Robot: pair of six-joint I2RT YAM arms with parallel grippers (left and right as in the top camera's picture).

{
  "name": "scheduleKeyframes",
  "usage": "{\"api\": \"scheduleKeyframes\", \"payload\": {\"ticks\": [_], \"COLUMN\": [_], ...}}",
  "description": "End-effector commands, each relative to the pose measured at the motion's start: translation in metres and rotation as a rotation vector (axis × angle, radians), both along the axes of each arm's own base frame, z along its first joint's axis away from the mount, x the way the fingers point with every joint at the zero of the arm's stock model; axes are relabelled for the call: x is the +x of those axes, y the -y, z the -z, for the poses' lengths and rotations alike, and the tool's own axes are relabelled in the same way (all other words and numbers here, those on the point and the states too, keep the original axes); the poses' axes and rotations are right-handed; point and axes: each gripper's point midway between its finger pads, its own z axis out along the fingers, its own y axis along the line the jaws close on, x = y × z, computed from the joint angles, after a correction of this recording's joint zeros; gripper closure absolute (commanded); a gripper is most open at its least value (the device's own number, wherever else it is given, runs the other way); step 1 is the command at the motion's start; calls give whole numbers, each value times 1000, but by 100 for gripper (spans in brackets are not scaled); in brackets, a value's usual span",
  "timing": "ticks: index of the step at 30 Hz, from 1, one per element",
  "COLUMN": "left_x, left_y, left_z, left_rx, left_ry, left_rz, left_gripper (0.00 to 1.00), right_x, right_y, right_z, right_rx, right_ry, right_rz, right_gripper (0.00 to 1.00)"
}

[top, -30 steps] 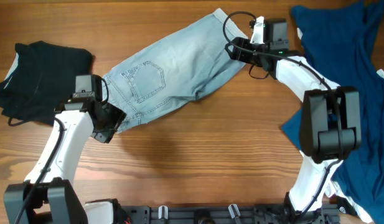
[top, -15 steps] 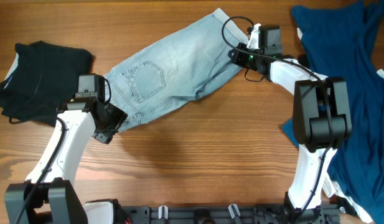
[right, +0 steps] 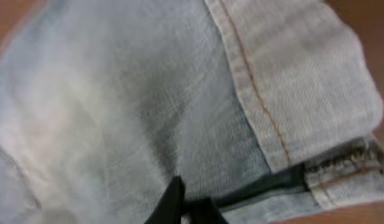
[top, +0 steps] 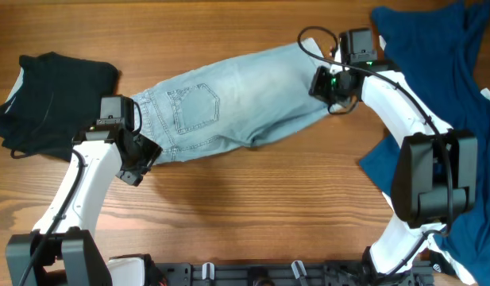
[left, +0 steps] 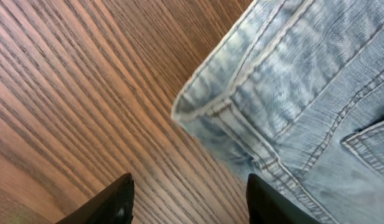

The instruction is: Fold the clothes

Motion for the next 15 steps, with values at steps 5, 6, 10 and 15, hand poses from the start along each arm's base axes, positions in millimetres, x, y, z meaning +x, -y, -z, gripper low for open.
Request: {"api": "scheduleKeyframes", "payload": {"ticks": [5,6,10,15], "left_x": [-1,-3,20,56], "left_y": [-5,-9,-18,-30], "left_z": [-2,-2,-6,-13], "left_rx": [34,57,111,155], "left_ry": [-2,-12,82,223], "left_rz": [12,9,-3,-32], "left_gripper": [44,46,46,46], "right_x": [-19,-19,-19,-22], "right_y": [13,14,15,15], "right_z": [12,12,12,13], "right_rx": [-45,-45,-46,-47], "right_ry": [-92,-92,-93,-105], "right_rz": [10,13,14,13], "right_gripper": [96,96,96,96]}}
